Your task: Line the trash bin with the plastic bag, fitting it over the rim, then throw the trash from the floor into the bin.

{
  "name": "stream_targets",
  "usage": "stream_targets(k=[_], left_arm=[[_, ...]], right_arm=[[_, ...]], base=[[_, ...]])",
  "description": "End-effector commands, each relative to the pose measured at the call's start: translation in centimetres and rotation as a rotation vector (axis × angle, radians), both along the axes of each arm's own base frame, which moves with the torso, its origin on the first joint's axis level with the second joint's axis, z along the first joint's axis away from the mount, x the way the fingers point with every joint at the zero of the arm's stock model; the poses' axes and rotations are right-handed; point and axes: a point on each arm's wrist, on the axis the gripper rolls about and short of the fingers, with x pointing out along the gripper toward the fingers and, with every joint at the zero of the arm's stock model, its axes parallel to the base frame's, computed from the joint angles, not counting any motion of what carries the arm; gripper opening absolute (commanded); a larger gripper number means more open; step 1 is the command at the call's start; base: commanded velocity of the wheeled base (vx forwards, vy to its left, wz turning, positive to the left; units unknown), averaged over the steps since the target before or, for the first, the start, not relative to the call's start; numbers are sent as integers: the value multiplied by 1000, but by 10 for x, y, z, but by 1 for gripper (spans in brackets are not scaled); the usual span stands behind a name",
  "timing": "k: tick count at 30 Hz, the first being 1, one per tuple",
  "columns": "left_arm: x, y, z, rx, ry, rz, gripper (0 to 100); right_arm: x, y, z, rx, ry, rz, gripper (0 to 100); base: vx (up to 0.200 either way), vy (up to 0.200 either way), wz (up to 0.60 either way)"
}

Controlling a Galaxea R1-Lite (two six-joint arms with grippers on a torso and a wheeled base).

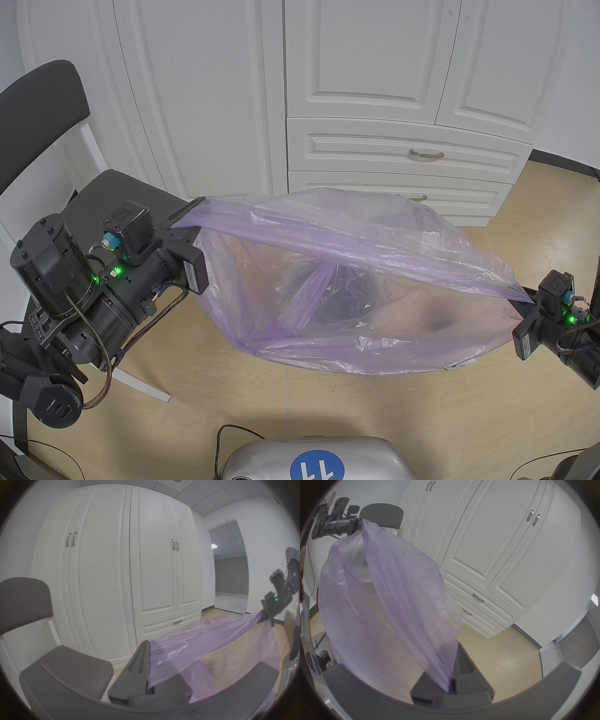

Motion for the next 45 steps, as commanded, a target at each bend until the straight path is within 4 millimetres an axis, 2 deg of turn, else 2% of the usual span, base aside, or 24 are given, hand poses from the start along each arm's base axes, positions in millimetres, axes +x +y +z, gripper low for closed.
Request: stream_targets(k=[1, 8, 13, 15, 17, 24, 32, 39, 45], left_arm=[[7, 14, -7, -1, 28, -66, 0], [12, 29, -16, -9, 75, -202, 0], [11, 40, -27, 22, 67, -326, 0], [13, 44, -35, 34, 36, -388, 0], [14, 44, -39, 39, 16, -412, 0], [13, 44, -42, 48, 28, -436, 0], [12, 44, -42, 48, 28, -436, 0], [17, 35, -38, 39, 10, -459, 0], [12, 1, -44, 20, 32, -467, 0]], right_arm=[[0, -5, -3, -30, 7, -15, 0], [2, -13, -5, -32, 24, 80, 0], [10, -29, -5, -14, 37, 215, 0], [17, -45, -6, -5, 43, 285, 0], [20, -52, -7, -5, 43, 327, 0], [23, -65, -7, -6, 31, 417, 0], [24, -66, -8, -3, 34, 435, 0], [29, -63, -3, 24, 28, 447, 0], [31, -50, -1, 112, 56, 487, 0]], base=[[0, 0, 0], [0, 0, 0], [0, 0, 0], [0, 0, 0], [0, 0, 0], [0, 0, 0], [0, 0, 0], [0, 0, 0], [0, 0, 0]])
